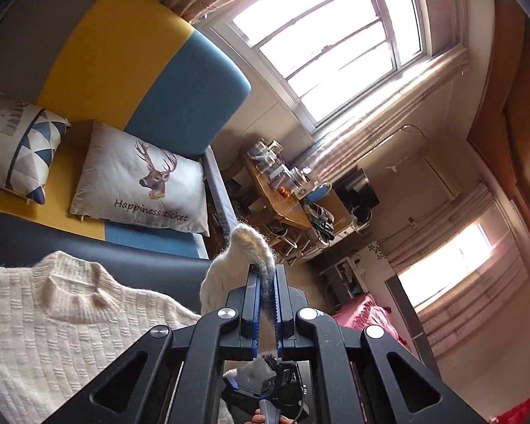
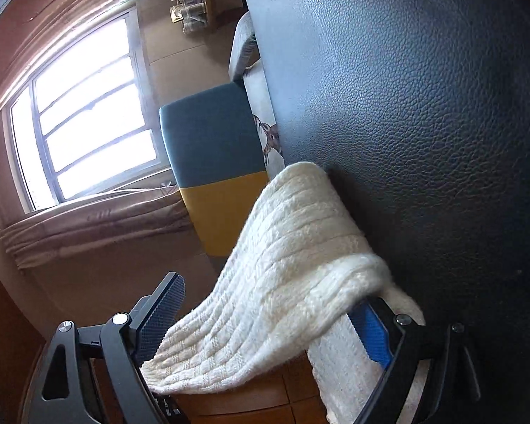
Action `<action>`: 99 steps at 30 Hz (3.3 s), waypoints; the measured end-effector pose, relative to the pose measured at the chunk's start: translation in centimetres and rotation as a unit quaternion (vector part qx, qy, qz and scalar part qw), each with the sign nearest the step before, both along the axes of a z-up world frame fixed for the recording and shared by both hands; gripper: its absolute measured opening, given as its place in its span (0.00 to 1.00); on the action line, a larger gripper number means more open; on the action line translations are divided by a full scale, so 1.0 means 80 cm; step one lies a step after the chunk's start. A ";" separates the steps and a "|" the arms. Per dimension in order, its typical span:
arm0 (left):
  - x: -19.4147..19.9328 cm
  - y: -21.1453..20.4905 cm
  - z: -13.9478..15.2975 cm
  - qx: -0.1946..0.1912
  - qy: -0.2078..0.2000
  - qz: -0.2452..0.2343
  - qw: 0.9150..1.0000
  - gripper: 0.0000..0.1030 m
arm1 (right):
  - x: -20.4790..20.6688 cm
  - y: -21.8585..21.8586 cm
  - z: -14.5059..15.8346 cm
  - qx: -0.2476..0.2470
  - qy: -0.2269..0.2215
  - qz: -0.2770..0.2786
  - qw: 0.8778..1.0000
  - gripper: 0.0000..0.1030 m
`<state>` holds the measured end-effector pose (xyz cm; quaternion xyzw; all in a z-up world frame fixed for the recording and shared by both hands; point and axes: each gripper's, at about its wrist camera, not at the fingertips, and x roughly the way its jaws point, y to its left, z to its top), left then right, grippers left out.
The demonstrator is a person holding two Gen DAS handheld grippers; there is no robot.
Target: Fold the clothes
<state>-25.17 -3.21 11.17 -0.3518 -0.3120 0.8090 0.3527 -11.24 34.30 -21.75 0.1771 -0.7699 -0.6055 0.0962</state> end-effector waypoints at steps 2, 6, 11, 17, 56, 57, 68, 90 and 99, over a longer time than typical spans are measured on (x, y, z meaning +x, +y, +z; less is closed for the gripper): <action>0.000 -0.028 -0.005 0.004 -0.002 0.017 1.000 0.06 | -0.006 -0.006 0.002 0.011 -0.005 0.007 1.000 0.89; 0.003 -0.074 -0.034 -0.001 -0.019 0.043 0.999 0.06 | -0.011 -0.011 0.009 0.041 -0.017 0.019 0.999 0.89; 0.008 -0.122 -0.093 -0.014 -0.055 0.072 0.996 0.06 | -0.022 -0.019 0.022 0.094 -0.035 0.043 0.994 0.89; 0.017 -0.162 -0.192 -0.054 -0.119 0.098 0.987 0.06 | -0.031 -0.030 0.037 0.175 -0.046 0.068 0.981 0.89; 0.040 -0.274 -0.292 -0.193 -0.203 0.237 0.930 0.13 | -0.008 -0.082 0.077 0.462 -0.081 0.232 0.852 0.27; 0.045 -0.282 -0.286 -0.195 -0.200 0.248 0.928 0.13 | -0.002 -0.084 0.087 0.489 -0.074 0.233 0.837 0.27; 0.052 -0.165 -0.259 -0.273 -0.101 0.118 0.949 0.18 | -0.045 -0.143 0.096 0.639 -0.085 0.263 0.718 0.27; -0.047 0.156 -0.230 -0.245 0.004 -0.215 0.945 0.36 | -0.037 -0.108 0.068 0.575 -0.039 0.262 0.774 0.24; -0.099 0.273 -0.268 -0.309 0.005 -0.369 0.876 0.55 | -0.037 -0.099 0.063 0.546 -0.022 0.270 0.793 0.24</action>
